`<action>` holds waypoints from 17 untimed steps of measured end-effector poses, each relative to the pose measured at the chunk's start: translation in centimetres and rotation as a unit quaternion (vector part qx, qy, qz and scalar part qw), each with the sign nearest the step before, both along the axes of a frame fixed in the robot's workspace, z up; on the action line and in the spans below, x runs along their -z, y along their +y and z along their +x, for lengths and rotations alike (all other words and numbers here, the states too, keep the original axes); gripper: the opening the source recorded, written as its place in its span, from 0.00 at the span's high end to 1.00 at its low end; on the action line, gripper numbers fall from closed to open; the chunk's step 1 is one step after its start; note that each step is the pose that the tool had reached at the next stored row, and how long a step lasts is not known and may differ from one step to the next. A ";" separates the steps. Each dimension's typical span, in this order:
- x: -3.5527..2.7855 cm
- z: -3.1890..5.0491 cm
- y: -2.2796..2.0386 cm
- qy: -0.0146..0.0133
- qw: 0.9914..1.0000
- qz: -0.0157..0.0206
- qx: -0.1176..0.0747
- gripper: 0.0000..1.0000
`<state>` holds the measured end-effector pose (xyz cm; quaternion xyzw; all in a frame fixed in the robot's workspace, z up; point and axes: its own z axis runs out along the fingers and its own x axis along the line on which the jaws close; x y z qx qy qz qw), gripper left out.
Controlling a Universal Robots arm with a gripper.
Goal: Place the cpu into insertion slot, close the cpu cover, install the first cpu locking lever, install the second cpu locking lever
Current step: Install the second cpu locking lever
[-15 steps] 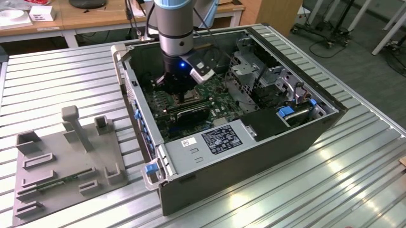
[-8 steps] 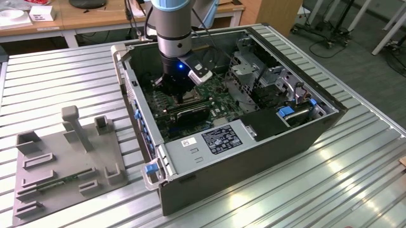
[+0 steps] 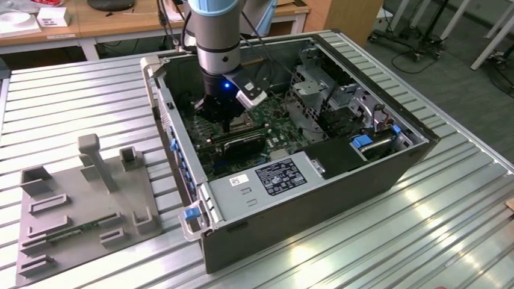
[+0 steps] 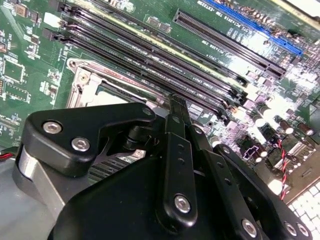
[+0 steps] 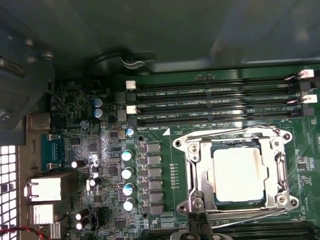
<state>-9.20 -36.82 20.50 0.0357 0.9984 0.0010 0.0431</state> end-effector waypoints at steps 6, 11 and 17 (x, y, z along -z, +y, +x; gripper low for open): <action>0.15 -0.37 0.00 0.000 1.000 0.000 0.001 0.89; 0.17 -0.41 0.01 0.000 1.000 0.001 0.001 0.89; 0.23 -0.42 0.04 0.000 1.000 0.008 0.001 0.89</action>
